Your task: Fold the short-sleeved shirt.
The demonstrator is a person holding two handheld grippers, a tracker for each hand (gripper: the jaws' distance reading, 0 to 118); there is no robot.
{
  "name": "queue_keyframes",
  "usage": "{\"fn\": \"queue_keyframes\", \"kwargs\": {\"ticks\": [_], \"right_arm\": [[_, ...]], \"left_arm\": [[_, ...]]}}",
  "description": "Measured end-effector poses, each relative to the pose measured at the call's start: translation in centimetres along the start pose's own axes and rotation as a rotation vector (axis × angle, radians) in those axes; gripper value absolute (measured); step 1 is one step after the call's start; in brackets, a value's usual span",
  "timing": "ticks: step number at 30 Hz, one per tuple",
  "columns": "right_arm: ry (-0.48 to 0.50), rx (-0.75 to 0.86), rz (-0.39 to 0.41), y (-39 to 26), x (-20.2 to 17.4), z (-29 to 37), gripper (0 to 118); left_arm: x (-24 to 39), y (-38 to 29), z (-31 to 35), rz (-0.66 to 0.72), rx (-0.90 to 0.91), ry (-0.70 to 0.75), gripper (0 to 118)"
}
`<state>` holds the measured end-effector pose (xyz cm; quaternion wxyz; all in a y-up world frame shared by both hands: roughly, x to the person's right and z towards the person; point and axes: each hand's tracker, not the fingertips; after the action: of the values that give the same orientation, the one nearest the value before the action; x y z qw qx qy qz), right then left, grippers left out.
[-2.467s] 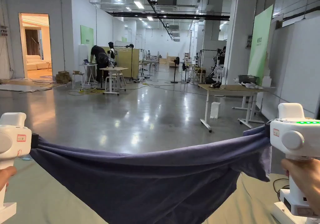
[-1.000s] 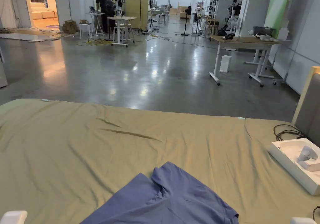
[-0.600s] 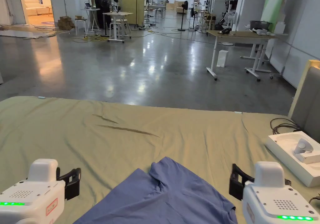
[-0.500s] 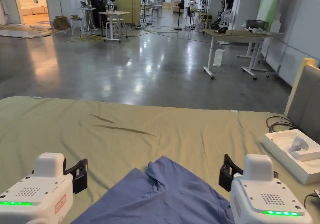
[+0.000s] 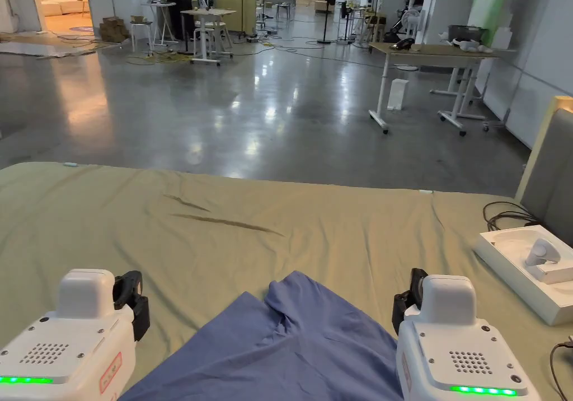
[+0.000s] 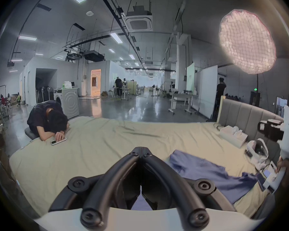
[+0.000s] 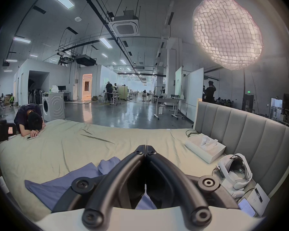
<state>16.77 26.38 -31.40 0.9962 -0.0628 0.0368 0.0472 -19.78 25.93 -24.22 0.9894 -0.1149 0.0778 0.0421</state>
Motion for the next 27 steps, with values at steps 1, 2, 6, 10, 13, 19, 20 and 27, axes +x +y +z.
{"fn": "queue_keyframes", "kwargs": {"ticks": [1, 2, 6, 10, 13, 19, 20, 27], "right_arm": [[0.005, -0.006, -0.001, -0.2, -0.1, -0.2, 0], [0.009, -0.01, -0.001, -0.4, -0.2, -0.3, 0], [0.022, -0.044, -0.002, -0.9, -1.0, -1.1, 0], [0.039, -0.091, -0.006, -1.7, -1.8, -2.2, 0], [0.051, -0.128, 0.002, -2.3, -2.5, -2.9, 0], [0.061, -0.18, 0.019, -3.3, -3.1, -3.8, 0], [0.063, -0.186, 0.022, -3.4, -3.2, -3.9, 0], [0.066, -0.217, 0.048, -4.1, -3.4, -4.6, 0]], "left_arm": [[-1.1, -0.4, -0.3, -0.019, -0.057, 0.003, 1], [-2.1, -0.9, -0.7, -0.033, -0.099, 0.03, 1], [-5.8, -2.8, -1.9, -0.04, -0.29, 0.069, 1], [-9.7, -5.3, -4.0, 0.003, -0.493, 0.102, 1], [-12.1, -7.2, -5.7, 0.032, -0.646, 0.128, 7], [-14.6, -10.7, -8.0, 0.086, -0.836, 0.14, 61], [-14.7, -11.1, -8.2, 0.087, -0.848, 0.142, 61], [-15.6, -14.7, -9.6, 0.081, -0.916, 0.223, 61]]}}
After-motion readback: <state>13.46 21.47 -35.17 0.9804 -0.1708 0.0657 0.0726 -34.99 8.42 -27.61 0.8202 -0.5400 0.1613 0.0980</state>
